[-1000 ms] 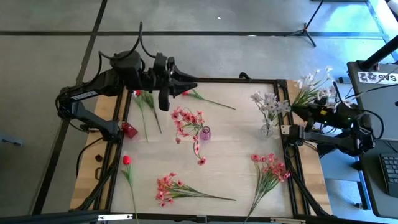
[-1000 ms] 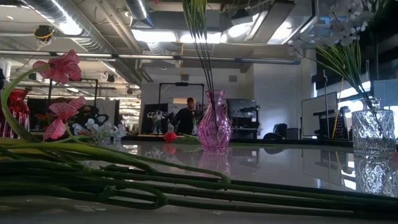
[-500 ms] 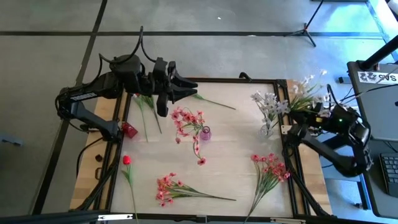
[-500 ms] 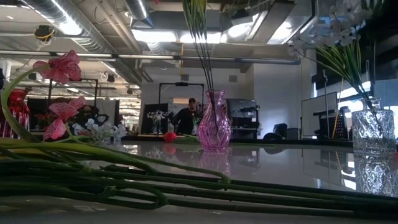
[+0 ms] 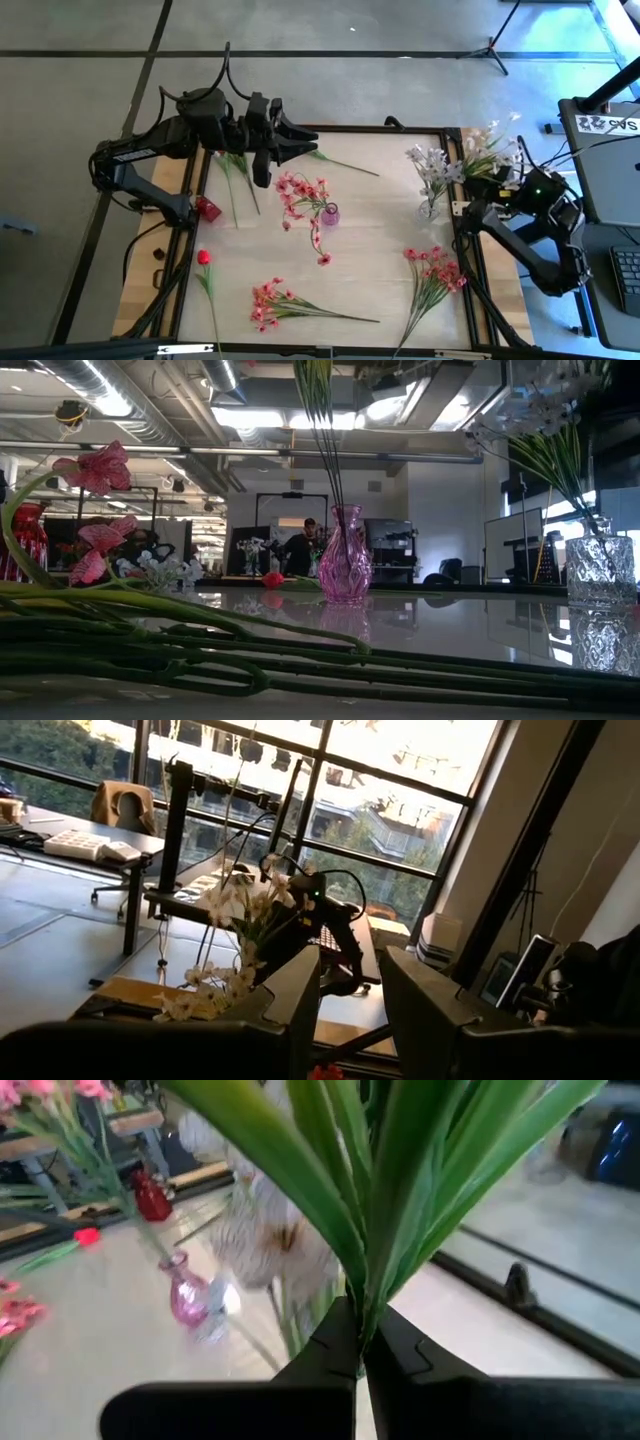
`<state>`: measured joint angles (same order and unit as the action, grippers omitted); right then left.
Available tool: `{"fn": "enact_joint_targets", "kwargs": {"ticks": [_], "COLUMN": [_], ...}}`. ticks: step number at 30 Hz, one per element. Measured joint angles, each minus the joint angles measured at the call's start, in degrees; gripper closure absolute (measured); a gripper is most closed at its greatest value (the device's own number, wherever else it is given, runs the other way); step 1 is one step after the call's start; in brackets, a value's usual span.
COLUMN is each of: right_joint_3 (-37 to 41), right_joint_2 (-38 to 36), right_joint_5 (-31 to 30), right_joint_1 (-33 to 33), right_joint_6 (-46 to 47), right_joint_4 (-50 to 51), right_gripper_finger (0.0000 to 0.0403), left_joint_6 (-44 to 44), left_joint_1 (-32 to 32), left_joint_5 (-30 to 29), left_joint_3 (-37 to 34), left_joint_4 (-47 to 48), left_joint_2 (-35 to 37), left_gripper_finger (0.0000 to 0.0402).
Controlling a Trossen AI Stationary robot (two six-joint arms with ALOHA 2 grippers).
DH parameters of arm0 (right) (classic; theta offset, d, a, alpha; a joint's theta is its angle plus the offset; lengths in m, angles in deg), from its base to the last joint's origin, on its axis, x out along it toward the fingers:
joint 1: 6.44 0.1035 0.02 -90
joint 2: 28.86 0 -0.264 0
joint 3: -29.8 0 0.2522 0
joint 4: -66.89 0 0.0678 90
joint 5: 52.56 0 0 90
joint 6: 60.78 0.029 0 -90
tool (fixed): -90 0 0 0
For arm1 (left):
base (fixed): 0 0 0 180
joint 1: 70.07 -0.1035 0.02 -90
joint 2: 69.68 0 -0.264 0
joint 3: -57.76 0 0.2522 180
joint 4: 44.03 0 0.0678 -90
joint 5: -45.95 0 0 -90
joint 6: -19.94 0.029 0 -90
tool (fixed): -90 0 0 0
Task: Sort flowers into vase by color
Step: Put the right white flowers into the transparent vase
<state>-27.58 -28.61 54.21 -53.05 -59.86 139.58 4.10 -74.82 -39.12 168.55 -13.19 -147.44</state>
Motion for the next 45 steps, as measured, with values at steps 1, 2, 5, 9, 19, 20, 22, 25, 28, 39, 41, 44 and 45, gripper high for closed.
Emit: {"fn": "enact_joint_targets", "kwargs": {"ticks": [1,2,5,9,19,20,22,25,28,39,41,44,45], "right_joint_3": [0.0,0.0,0.2,0.2,0.2,0.2,0.2,0.2,0.2,1.3,1.5,1.4,1.4], "right_joint_2": [0.0,0.0,0.0,0.0,0.0,0.0,0.0,0.0,0.0,0.0,0.0,0.0,0.0], "right_joint_5": [-0.6,-0.7,-0.7,-1.3,-12.1,-12.3,-12.4,-11.3,-10.2,-12.7,-13.2,-13.3,-13.1], "right_joint_1": [0.5,1.1,3.9,13.5,39.8,40.4,40.6,40.5,40.5,43.6,45.6,48.3,49.0], "right_joint_6": [0.0,0.0,0.2,0.0,-4.1,-3.8,-4.3,-8.3,-12.0,-13.7,-15.8,-19.6,-20.2], "right_joint_4": [-0.6,-1.1,0.0,1.0,-6.0,-6.9,-6.7,-2.7,-0.2,-1.6,-0.8,-1.3,-1.2], "right_gripper_finger": [0.0401,0.0401,0.0401,0.0401,0.0400,0.0401,0.0401,0.0400,0.0401,0.0401,0.0401,0.0401,0.0401], "left_joint_6": [0.0,0.0,-0.1,-0.2,-2.2,-2.2,-2.1,-2.1,-2.1,-2.1,-2.1,-2.1,-2.1], "left_joint_1": [0.0,0.0,0.0,0.2,1.8,2.2,3.2,4.5,5.6,9.8,10.1,10.2,10.2], "left_joint_5": [0.0,0.0,0.0,0.0,-4.5,-5.1,-6.2,-7.6,-8.4,-15.8,-16.5,-16.6,-16.6], "left_joint_3": [0.0,0.0,0.0,0.0,0.0,0.0,0.0,0.0,0.0,0.0,0.0,0.0,0.0], "left_joint_4": [0.0,0.0,0.0,0.0,-1.9,-1.9,-2.2,-2.3,-2.3,-3.1,-3.7,-4.4,-4.4], "left_joint_2": [0.0,0.0,0.0,0.0,0.0,0.0,0.0,0.0,0.0,0.0,0.0,0.0,0.0], "left_gripper_finger": [0.0295,0.0295,0.0295,0.0295,0.0295,0.0295,0.0295,0.0295,0.0295,0.0295,0.0295,0.0295,0.0295]}}
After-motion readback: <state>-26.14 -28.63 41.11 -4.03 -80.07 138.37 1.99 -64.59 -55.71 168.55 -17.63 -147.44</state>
